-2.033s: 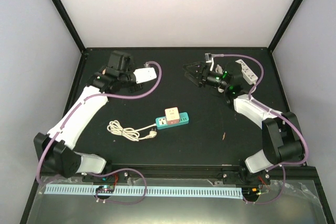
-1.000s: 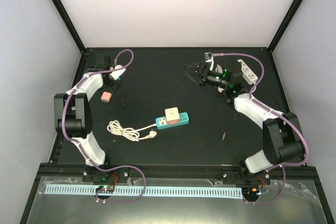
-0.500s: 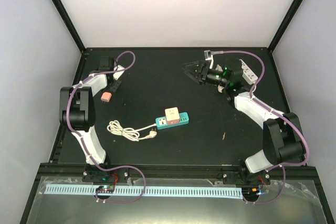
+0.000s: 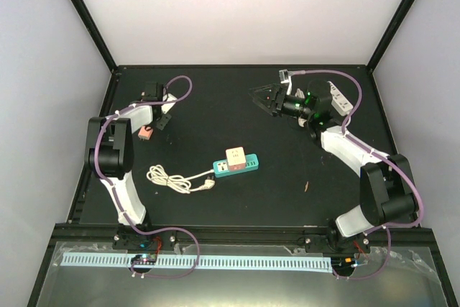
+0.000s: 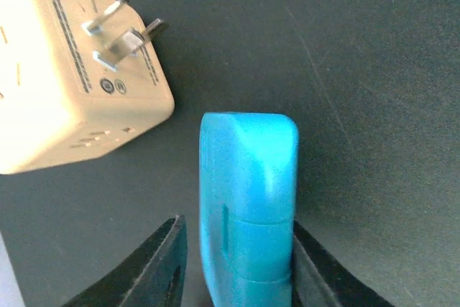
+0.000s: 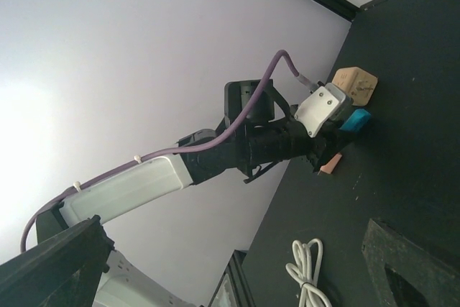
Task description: Pull the plug off the socket
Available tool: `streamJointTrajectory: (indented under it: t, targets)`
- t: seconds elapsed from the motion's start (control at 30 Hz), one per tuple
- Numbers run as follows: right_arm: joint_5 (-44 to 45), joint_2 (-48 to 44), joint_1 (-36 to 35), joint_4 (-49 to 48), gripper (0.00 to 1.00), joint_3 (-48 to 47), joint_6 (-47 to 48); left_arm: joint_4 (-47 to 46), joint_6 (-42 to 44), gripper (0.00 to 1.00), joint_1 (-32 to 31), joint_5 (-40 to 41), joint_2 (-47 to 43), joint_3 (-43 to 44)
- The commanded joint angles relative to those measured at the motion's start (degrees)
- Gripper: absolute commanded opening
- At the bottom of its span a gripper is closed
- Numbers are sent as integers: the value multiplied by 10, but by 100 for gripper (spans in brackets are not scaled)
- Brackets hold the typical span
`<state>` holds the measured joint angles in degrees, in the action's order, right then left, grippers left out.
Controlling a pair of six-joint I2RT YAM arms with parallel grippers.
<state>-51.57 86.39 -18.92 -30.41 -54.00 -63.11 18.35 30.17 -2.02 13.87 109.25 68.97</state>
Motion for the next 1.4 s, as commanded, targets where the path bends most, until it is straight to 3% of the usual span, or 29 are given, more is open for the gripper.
streamJointTrajectory:
  t: [0.0,0.47,0.63,0.83,1.03,1.2,1.37]
  targets:
    - [-4,-14,2,-2,100,-12,13,-3,-1,40,-5,-7,-9,-3]
    - [-23,2,7,41,100,-42,71,54,22,98,-5,-135,-114,-7]
    - [-27,-2,12,121,100,-67,170,84,29,99,-5,-207,-160,3]
    - [-36,-9,13,288,100,-115,378,122,38,99,-5,-328,-220,14]
    - [-43,-27,14,392,100,-132,571,207,79,99,-13,-541,-250,26]
    - [-67,-43,19,404,100,-99,637,191,80,99,-52,-596,-277,-18]
    - [-67,-49,24,382,100,-58,636,225,117,99,-120,-581,-273,-38]
